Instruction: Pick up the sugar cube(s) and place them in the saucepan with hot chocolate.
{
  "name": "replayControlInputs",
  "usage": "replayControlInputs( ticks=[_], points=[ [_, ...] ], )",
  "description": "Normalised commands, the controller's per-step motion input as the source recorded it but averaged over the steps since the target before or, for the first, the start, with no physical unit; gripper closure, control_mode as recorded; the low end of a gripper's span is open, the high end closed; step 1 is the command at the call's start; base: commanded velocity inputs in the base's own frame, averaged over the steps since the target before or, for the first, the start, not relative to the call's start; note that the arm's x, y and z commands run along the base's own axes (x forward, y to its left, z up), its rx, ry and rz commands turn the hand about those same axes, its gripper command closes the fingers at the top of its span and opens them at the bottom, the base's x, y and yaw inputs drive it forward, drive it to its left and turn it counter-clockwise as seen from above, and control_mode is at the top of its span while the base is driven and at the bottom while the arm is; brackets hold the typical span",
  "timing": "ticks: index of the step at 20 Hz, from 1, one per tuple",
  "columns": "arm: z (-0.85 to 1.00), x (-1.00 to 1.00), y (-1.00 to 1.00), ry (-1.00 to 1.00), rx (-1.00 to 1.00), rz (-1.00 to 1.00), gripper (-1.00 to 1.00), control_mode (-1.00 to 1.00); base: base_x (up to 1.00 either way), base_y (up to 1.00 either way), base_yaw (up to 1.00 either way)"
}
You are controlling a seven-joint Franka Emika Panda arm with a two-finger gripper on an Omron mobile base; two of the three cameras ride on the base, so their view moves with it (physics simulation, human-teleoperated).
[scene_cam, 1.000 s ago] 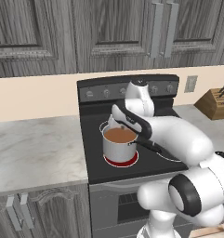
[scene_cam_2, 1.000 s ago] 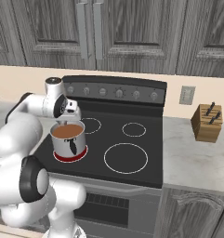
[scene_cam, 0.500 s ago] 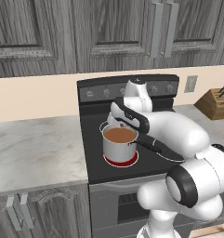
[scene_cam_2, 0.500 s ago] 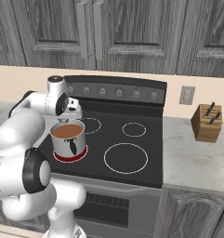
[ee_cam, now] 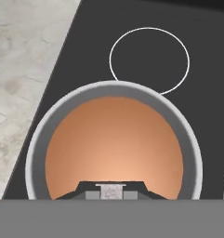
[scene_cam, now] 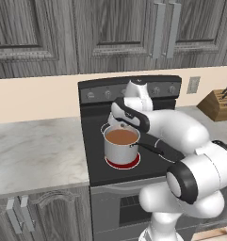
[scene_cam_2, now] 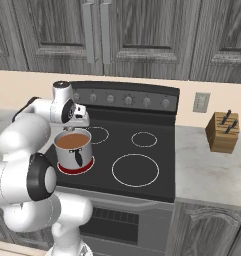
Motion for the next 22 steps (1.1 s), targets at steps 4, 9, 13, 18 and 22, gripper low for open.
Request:
replayControlInputs(
  ticks=[4, 9, 13, 18, 22],
  points=[
    [0.00, 0.31, 0.00, 0.00, 0.00, 0.00, 1.00, -1.00, 0.00, 0.00, 0.00],
    [0.00, 0.12, 0.00, 0.00, 0.00, 0.00, 1.00, -1.00, 0.00, 0.00, 0.00],
    [0.00, 0.05, 0.00, 0.00, 0.00, 0.00, 1.00, -1.00, 0.00, 0.00, 0.00],
    [0.00, 0.01, 0.00, 0.00, 0.00, 0.00, 1.00, -1.00, 0.00, 0.00, 0.00],
    [0.00, 0.00, 0.00, 0.00, 0.00, 0.00, -1.00, -1.00, 0.00, 0.00, 0.00]
  ],
)
